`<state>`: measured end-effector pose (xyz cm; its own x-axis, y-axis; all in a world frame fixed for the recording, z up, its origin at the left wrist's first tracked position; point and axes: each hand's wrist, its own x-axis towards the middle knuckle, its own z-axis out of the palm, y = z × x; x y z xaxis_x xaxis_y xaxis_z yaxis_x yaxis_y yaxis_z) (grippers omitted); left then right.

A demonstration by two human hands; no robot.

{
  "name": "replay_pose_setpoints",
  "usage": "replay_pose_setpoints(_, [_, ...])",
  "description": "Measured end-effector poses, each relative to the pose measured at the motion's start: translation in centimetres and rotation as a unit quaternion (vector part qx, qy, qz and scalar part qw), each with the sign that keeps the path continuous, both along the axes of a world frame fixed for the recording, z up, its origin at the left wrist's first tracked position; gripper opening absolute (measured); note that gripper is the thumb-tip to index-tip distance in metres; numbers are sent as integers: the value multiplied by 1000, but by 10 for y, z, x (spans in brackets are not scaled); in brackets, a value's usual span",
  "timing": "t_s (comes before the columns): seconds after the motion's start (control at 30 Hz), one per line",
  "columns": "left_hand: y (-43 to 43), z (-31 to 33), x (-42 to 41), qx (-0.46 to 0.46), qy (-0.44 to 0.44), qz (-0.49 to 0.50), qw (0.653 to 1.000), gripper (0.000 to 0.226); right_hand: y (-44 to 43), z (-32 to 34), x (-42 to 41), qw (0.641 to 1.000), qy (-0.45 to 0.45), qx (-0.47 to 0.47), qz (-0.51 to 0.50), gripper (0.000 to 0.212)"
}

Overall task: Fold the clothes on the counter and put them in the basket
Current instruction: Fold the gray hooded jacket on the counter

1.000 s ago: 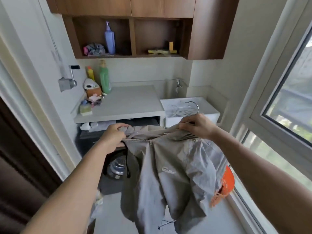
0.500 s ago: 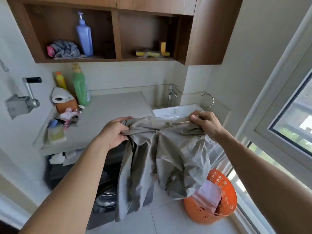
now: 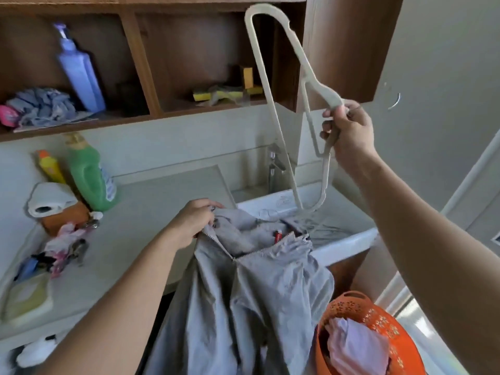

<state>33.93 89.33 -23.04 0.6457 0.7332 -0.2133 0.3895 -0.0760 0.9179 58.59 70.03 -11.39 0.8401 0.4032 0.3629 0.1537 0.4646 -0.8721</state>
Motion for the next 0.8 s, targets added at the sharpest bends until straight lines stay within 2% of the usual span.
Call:
replay_pose_setpoints(0.07, [12,-2,34,5,17,-26,1000,48,15,5,48,993,-70,-78,-56,9])
replay_pose_setpoints(0.13, [27,-5,66,-1,20,-42,999,43,33,-8,95,967,-148,-196,-73,11])
replay_pose_setpoints(0.23, [45,-10,99,-55,10,-67,996,32,63,-66,148,889,-236,-392,-19,12])
replay_pose_setpoints(0.33, [62,-23,116,-34,31,-107,993,27,91,-143,185,822,-222,-525,1,19])
replay_pose_setpoints(0.5, [85,-40,118,-26,53,-98,993,38,114,-231,213,763,-130,-631,52,22])
replay_pose_setpoints(0.6, [90,-43,116,-17,15,-73,997,43,124,-251,210,699,-135,-702,1,57])
replay_pose_setpoints(0.63, [89,-42,116,-8,-3,-63,998,42,127,-251,202,690,-140,-710,3,65])
replay_pose_setpoints(0.67, [88,-42,115,5,-16,-52,998,43,132,-253,190,693,-146,-706,30,68])
replay_pose_setpoints(0.73, [84,-42,111,33,-38,-37,998,45,137,-252,160,709,-142,-675,147,70])
replay_pose_setpoints(0.8, [80,-42,105,37,-66,-29,997,49,136,-247,123,696,-125,-651,276,83])
